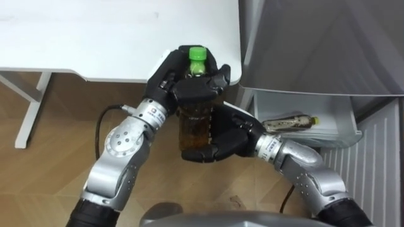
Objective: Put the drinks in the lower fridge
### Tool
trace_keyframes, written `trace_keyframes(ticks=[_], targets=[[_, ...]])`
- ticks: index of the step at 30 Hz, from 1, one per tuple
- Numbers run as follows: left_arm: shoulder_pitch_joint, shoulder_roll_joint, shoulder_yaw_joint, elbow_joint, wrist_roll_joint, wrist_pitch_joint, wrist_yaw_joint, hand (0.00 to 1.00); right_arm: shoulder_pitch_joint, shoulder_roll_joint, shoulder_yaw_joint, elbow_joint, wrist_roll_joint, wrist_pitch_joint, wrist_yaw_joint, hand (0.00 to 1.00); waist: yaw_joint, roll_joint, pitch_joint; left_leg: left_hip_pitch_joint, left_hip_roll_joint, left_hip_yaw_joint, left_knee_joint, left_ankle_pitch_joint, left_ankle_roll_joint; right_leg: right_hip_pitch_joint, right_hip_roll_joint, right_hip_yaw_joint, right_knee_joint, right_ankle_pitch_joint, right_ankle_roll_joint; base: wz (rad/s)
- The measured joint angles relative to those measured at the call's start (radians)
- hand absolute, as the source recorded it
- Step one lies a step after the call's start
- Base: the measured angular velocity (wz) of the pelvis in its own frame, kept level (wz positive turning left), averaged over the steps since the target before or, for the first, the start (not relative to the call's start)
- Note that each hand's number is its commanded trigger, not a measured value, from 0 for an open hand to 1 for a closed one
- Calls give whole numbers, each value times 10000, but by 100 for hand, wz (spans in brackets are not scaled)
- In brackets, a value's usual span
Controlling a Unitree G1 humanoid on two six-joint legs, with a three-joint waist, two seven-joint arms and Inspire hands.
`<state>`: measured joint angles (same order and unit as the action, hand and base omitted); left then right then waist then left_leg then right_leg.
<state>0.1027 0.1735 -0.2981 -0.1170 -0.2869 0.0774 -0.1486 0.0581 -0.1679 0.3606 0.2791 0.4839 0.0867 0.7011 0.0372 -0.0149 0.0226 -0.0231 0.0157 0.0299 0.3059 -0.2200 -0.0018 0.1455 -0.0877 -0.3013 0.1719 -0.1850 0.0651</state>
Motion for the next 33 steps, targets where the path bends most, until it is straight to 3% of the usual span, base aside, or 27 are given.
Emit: trace_keyframes(ticks=[7, 8, 9, 10, 15, 19, 25, 33], targets=[[34, 17, -106, 36, 151, -22, 23, 100, 2, -111, 102, 0, -4, 0, -24, 0, 5, -73, -46, -3, -1, 3, 6, 1, 0, 2, 0, 24, 3, 0, 0, 0], [34, 18, -127, 51, 192, -43, 33, 100, 5, -119, 109, 0, -4, 1, -38, 57, 7, -78, -48, -3, -1, 11, 13, 1, 0, 2, -1, 20, 3, 0, 0, 0], [34, 17, -135, 61, 212, -60, 41, 100, 6, -120, 110, 0, -5, 2, -43, 84, 5, -78, -48, -6, -1, 13, 15, 1, 0, 2, -2, 16, 5, 0, 0, 0], [34, 17, -164, 64, 260, -85, 71, 100, 7, -121, 109, 1, -10, 9, -46, 100, 19, -77, -48, -11, -1, 13, 12, 1, 0, -6, -2, 14, 11, 0, 0, 0], [35, 23, -313, 64, 471, -161, 94, 100, 7, -196, 107, 30, -10, 26, -81, 100, 23, -104, -63, -22, -3, -1, -51, 1, 1, -9, -1, -9, 25, 0, 0, 0], [35, 48, -558, 52, 1070, -207, -10, 100, 5, -183, 104, 285, -11, 24, -89, 100, 27, -205, -78, -28, -1, -6, -21, 3, 1, -32, -4, -11, 80, 0, 0, 0], [34, -11, -793, -28, 1077, -215, 48, 100, 5, -94, 131, 318, -150, -101, -99, 100, 33, -376, -76, -50, 12, -21, 22, 3, 1, -76, -4, -11, 145, 0, 0, 0], [34, -75, -1004, -107, 1359, -398, 91, 100, 6, 74, 130, 359, -88, -147, -111, 100, 44, -363, -69, -203, 22, -26, 22, 2, 1, -194, 6, -12, 143, 0, -1, 0]])
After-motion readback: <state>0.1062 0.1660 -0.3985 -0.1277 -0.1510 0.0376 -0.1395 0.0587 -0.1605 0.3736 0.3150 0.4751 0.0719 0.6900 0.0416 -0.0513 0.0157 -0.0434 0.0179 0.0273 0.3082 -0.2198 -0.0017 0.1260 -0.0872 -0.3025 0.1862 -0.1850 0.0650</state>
